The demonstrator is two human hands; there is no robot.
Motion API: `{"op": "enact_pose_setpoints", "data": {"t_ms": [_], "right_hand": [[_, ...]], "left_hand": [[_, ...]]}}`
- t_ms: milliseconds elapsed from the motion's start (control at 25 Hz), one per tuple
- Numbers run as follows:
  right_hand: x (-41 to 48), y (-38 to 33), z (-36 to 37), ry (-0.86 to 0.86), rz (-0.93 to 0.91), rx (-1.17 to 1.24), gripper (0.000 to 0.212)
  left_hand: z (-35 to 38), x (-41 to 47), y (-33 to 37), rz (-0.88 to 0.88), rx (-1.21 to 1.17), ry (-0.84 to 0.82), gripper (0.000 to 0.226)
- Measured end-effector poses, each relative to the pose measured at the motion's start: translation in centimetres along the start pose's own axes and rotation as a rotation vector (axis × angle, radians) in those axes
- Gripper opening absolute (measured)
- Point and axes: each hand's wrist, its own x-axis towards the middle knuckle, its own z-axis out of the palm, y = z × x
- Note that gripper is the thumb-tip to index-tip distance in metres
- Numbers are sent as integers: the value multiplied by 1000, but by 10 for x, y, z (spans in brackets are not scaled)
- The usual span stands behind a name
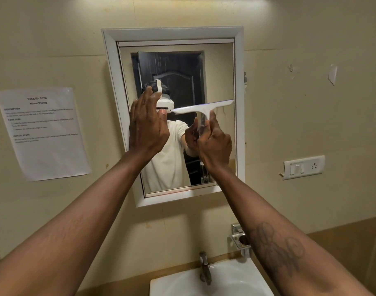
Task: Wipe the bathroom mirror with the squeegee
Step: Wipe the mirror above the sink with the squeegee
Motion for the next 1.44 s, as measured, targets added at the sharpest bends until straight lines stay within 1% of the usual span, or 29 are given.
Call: {"op": "enact_pose_setpoints", "data": {"t_ms": [120,240,320,360,520,680,760,880,1080,1200,1440], "right_hand": [[-16,10,2,-20,-2,-3,63],[-35,20,4,6,10,2,73],[-45,26,5,32,-11,10,85],[-49,29,5,41,-24,10,87],[-67,43,5,2,2,-19,65],[-89,56,1,-72,64,-59,53],[-95,58,-3,-94,75,-65,51],[-96,53,-10,-98,96,-13,48],[-76,43,-9,-31,66,-46,48],[-75,43,-7,-42,97,-72,47],[-99,58,-8,-115,120,-51,50]], "left_hand": [[0,-8,-5,-22,4,-13,48],[-1,-16,-10,-35,12,-19,45],[-2,-20,-12,-49,27,-21,46],[-2,-23,-12,-56,32,-20,46],[-1,-36,-14,-60,18,-22,43],[-2,-46,-16,-71,24,-30,44],[-3,-52,-17,-75,27,-41,44],[-7,-58,-17,-47,32,-46,43],[-11,-59,-18,-39,44,-35,44],[-12,-63,-19,-35,52,-41,46],[-11,-72,-20,-37,46,-70,44]]}}
